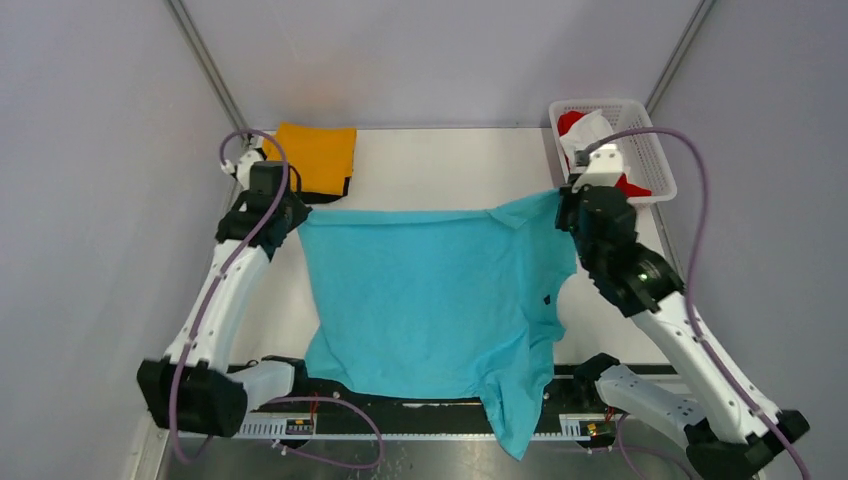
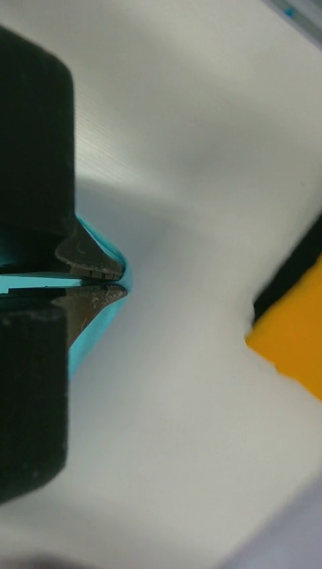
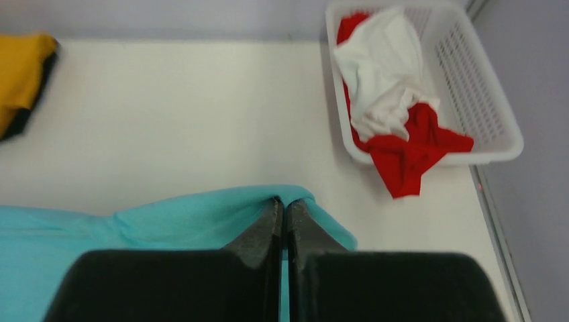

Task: Fold and stack the t-shirts
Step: Flatten out the tshirt

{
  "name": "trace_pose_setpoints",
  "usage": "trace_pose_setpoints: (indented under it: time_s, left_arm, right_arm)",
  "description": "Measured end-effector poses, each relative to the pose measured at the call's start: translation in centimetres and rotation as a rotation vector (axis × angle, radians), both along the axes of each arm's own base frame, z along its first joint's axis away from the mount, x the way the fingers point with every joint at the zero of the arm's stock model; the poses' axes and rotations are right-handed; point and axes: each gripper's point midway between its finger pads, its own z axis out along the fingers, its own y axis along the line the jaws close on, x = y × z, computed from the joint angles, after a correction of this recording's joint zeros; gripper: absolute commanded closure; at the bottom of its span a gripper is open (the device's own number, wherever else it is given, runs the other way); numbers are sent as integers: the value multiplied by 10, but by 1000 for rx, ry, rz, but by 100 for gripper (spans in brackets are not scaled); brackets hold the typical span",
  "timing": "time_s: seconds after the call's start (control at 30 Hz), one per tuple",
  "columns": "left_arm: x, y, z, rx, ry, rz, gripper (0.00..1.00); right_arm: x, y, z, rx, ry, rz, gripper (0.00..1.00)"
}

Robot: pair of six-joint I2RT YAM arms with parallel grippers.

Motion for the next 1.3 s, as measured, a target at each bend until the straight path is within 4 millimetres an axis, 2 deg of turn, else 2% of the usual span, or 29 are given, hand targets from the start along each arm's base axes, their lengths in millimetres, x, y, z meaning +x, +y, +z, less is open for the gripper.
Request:
trace_pose_setpoints:
  time_s: [0.07, 0.13, 0.37, 0.57, 0.8, 0.97, 1.0, 1.07, 1.13, 1.17, 1.2, 1.23, 1.27, 1.3]
  left_arm:
    - [8, 6, -43, 12, 109, 29, 100]
    - [17, 11, -71, 20, 169, 54, 100]
    - [58, 18, -115, 29, 217, 87, 100]
    - [91, 16, -135, 33, 247, 85, 100]
    - [130, 10, -136, 17, 238, 78, 100]
    - [160, 6, -146, -8, 241, 94, 81]
    - [164, 5, -150, -15, 245, 100, 74]
    - [173, 4, -160, -27, 259, 110, 60]
    - [180, 2, -169, -40, 274, 121, 44]
    - [182, 1, -172, -46, 280, 122, 31]
    - [184, 0, -171, -49, 281, 119, 9]
    - [185, -1, -171, -54, 278, 116, 2]
    - [187, -2, -167, -66, 270, 120, 1]
    - [188, -3, -164, -63, 264, 111, 1]
  right_arm:
    - [13, 5, -46, -52, 83, -12, 100]
    - [20, 8, -78, -82, 141, -17, 100]
    - [57, 18, -115, -94, 204, -41, 100]
    - [83, 20, -150, -111, 293, -59, 98]
    - [117, 21, -166, -111, 332, -92, 98]
    - [143, 16, -186, -102, 374, -131, 95]
    - [149, 16, -191, -102, 385, -141, 93]
    - [169, 15, -201, -92, 409, -166, 79]
    - [193, 15, -210, -69, 433, -195, 50]
    - [209, 15, -213, -52, 448, -213, 41]
    - [219, 14, -215, -32, 456, -228, 22]
    - [230, 12, -217, -21, 469, -244, 9]
    - [239, 10, -218, -6, 478, -259, 2]
    - [242, 8, -219, 8, 487, -266, 1]
